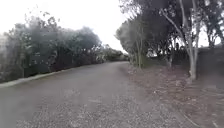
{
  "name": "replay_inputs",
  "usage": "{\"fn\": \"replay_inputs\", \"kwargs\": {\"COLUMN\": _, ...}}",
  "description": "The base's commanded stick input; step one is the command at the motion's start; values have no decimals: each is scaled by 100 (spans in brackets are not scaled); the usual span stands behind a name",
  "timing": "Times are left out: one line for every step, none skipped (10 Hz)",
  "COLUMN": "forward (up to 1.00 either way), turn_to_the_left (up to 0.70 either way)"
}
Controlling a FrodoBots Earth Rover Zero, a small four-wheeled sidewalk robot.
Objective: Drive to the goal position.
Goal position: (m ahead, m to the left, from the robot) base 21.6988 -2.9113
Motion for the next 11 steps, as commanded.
{"fn": "replay_inputs", "kwargs": {"forward": 85, "turn_to_the_left": 0}}
{"fn": "replay_inputs", "kwargs": {"forward": 85, "turn_to_the_left": 0}}
{"fn": "replay_inputs", "kwargs": {"forward": 85, "turn_to_the_left": 0}}
{"fn": "replay_inputs", "kwargs": {"forward": 85, "turn_to_the_left": 0}}
{"fn": "replay_inputs", "kwargs": {"forward": 85, "turn_to_the_left": 0}}
{"fn": "replay_inputs", "kwargs": {"forward": 85, "turn_to_the_left": 0}}
{"fn": "replay_inputs", "kwargs": {"forward": 85, "turn_to_the_left": 0}}
{"fn": "replay_inputs", "kwargs": {"forward": 85, "turn_to_the_left": 0}}
{"fn": "replay_inputs", "kwargs": {"forward": 85, "turn_to_the_left": 0}}
{"fn": "replay_inputs", "kwargs": {"forward": 85, "turn_to_the_left": 0}}
{"fn": "replay_inputs", "kwargs": {"forward": 85, "turn_to_the_left": 0}}
